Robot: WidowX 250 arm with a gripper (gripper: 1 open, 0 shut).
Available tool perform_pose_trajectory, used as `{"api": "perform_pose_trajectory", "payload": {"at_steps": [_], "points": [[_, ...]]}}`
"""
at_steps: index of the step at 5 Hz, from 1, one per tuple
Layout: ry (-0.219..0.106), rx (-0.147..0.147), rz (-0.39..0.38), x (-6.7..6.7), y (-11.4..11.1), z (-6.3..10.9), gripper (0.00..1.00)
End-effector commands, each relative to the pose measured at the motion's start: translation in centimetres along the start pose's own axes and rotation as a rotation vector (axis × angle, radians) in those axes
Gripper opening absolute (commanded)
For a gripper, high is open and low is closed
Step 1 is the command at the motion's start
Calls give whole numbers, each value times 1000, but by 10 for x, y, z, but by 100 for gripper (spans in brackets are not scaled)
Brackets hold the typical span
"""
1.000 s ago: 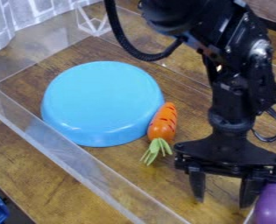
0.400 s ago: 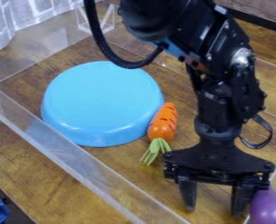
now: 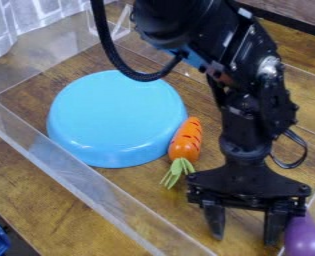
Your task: Remove the purple eggplant from the blue tray and put it on the table
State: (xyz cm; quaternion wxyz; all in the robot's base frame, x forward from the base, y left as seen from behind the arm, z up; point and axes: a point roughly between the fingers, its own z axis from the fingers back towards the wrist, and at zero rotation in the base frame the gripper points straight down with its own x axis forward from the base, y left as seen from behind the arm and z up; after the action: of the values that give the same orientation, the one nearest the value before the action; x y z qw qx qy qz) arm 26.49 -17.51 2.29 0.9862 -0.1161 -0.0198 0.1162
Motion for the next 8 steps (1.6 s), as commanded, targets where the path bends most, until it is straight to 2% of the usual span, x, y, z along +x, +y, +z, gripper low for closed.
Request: {"api": "perform_pose_trajectory", "payload": {"at_steps": [1, 3, 6, 8], "points": [[-18, -27, -33, 4, -8, 10, 100], [-13, -38, -48, 22, 1, 11, 100], [6, -47, -106, 20, -14, 1, 100], [-1, -45, -76, 27, -17, 6, 100]]}}
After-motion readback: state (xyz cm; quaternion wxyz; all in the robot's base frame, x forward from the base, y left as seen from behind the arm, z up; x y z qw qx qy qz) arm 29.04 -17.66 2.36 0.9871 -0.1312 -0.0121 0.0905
